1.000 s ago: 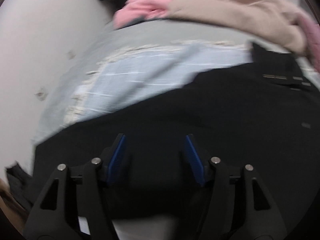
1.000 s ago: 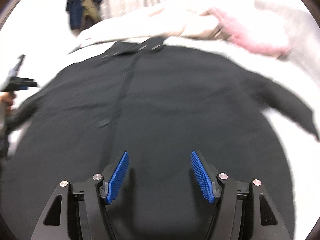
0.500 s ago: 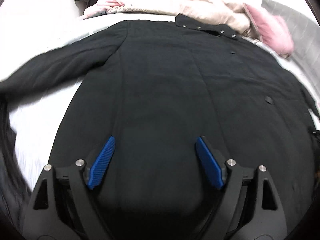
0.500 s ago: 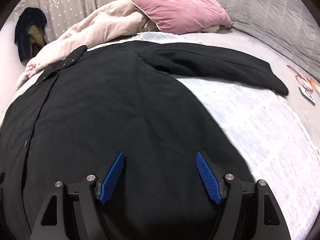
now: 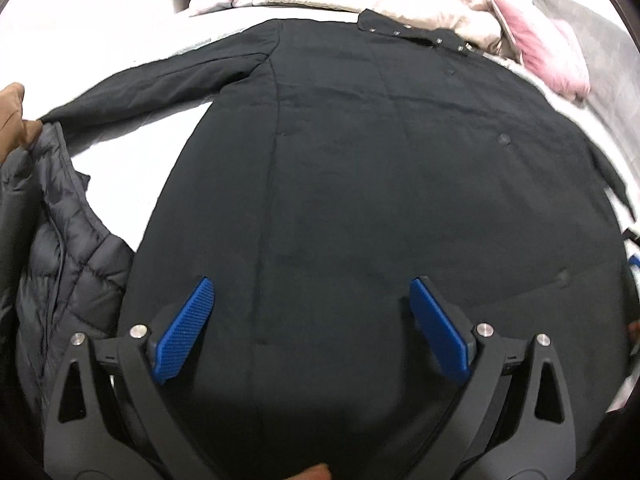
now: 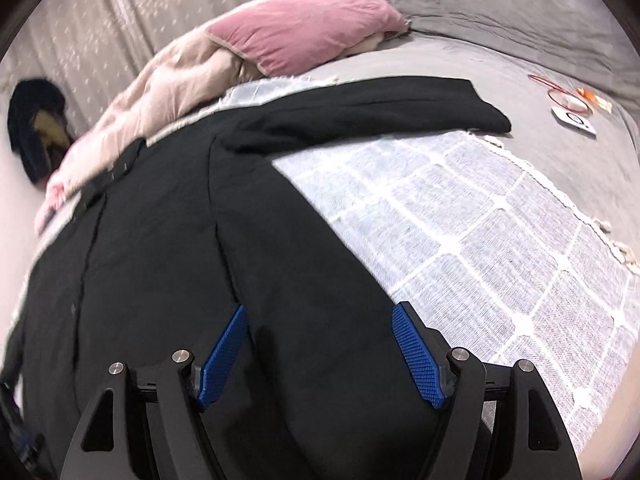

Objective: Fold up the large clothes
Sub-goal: 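Open both tools and lift them off the coat, then grasp the coat sleeve with the right tool and fold it across the body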

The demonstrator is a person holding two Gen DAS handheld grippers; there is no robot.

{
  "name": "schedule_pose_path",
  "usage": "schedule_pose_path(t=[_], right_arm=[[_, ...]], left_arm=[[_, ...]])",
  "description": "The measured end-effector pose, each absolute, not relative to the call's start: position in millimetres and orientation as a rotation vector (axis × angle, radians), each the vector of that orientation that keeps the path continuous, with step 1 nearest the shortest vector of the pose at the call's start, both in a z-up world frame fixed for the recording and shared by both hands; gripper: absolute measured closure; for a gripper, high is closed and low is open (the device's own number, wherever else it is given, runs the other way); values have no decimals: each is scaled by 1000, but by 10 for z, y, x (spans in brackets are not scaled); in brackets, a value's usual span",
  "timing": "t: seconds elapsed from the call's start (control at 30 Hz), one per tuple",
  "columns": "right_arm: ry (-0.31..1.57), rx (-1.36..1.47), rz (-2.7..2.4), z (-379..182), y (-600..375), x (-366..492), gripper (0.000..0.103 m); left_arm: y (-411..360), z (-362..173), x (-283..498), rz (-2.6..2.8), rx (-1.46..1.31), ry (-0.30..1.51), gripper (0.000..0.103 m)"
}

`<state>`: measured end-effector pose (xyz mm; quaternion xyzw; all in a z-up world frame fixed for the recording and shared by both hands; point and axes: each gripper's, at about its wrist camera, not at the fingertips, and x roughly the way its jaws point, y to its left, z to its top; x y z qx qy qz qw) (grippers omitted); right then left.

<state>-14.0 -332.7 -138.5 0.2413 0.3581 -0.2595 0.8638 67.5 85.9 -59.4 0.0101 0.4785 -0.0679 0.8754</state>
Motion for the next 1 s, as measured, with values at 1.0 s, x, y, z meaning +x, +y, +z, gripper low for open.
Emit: schedule_pose_path(t=[1.0], right_arm=[[582,1044,-605,-1587,-4917,869,21]], left_arm=[[64,-97,1407,-326,30,1026,1]])
